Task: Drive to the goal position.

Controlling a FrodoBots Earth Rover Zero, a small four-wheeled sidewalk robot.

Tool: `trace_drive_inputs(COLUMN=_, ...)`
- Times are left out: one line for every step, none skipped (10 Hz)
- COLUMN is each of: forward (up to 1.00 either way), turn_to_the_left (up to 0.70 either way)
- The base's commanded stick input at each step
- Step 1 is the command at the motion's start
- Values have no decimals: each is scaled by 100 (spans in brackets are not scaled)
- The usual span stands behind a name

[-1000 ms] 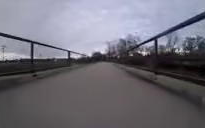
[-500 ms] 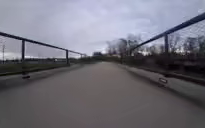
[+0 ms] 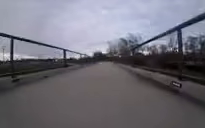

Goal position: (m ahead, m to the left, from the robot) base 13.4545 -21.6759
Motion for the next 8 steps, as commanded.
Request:
trace_drive_inputs(forward=100, turn_to_the_left=0)
trace_drive_inputs(forward=100, turn_to_the_left=0)
trace_drive_inputs(forward=100, turn_to_the_left=0)
trace_drive_inputs(forward=100, turn_to_the_left=0)
trace_drive_inputs(forward=100, turn_to_the_left=0)
trace_drive_inputs(forward=100, turn_to_the_left=0)
trace_drive_inputs(forward=100, turn_to_the_left=0)
trace_drive_inputs(forward=100, turn_to_the_left=0)
